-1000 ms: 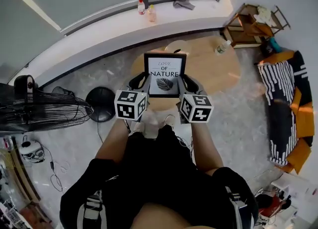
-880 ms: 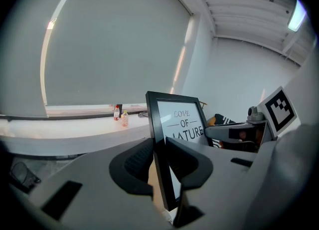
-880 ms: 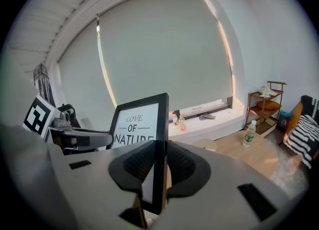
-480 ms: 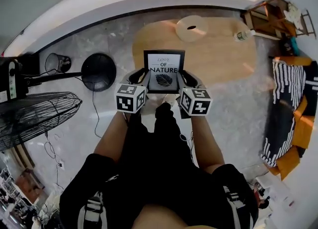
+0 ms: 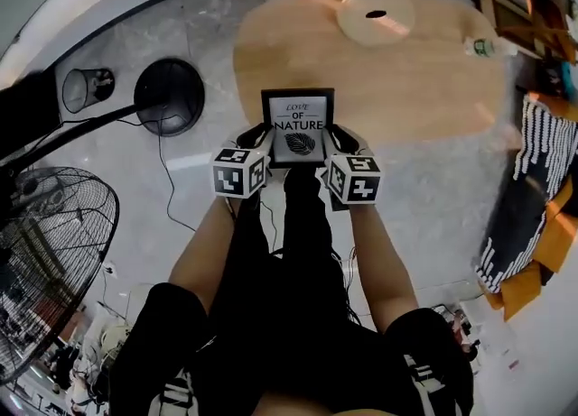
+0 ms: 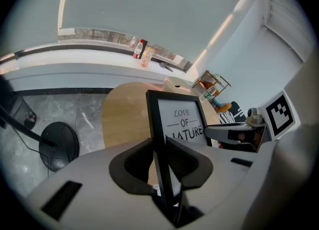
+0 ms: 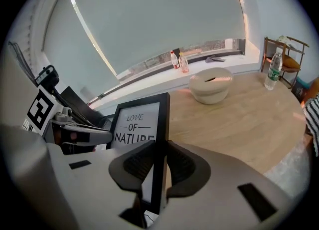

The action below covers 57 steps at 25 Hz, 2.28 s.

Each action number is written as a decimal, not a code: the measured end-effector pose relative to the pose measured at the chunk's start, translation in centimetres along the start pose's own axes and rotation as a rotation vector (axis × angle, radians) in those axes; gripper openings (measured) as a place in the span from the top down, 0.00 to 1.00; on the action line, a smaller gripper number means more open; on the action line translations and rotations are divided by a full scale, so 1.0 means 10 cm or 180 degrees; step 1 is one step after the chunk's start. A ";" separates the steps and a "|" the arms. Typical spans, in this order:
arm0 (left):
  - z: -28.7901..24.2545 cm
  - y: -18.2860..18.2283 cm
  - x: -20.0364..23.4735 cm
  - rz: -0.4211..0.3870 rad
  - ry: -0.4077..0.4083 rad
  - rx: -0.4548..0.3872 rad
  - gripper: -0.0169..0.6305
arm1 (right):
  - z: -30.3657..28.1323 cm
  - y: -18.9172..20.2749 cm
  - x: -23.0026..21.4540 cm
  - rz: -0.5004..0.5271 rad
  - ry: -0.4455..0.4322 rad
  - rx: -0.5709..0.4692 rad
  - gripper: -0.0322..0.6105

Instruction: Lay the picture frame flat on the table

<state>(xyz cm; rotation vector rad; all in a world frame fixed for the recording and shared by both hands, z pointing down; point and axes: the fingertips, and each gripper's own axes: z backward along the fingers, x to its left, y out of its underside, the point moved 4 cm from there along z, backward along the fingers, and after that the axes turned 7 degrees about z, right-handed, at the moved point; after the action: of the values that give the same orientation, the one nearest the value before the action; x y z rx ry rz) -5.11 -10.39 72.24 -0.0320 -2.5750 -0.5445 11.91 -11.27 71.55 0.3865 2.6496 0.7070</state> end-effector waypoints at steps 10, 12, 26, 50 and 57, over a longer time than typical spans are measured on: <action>-1.06 0.27 0.58 0.0095 -0.0063 0.0248 0.83 | -1.17 0.53 -0.45 -0.0032 -0.0005 0.0303 0.81; -1.19 0.32 0.69 0.0096 -0.0087 0.0292 0.83 | -1.35 0.58 -0.48 0.0077 -0.0013 0.0367 0.81; -1.36 0.30 0.92 -0.0177 -0.0451 0.0162 0.80 | -1.70 0.64 -0.41 0.0537 0.0284 0.0429 0.76; 3.21 -1.89 -1.87 -0.1119 -0.0264 -0.2300 0.93 | 3.20 -2.33 1.08 0.0579 0.0571 -0.2506 0.93; 4.21 -2.09 -2.28 -0.1297 -0.0195 -0.2834 0.94 | 4.06 -2.69 1.50 0.1062 0.0701 -0.3022 0.93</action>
<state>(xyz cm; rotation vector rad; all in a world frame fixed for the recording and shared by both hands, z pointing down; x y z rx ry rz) -7.62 -11.66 20.07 0.1758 -2.1807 -1.8107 10.96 -11.37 20.59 0.4740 2.0942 2.0562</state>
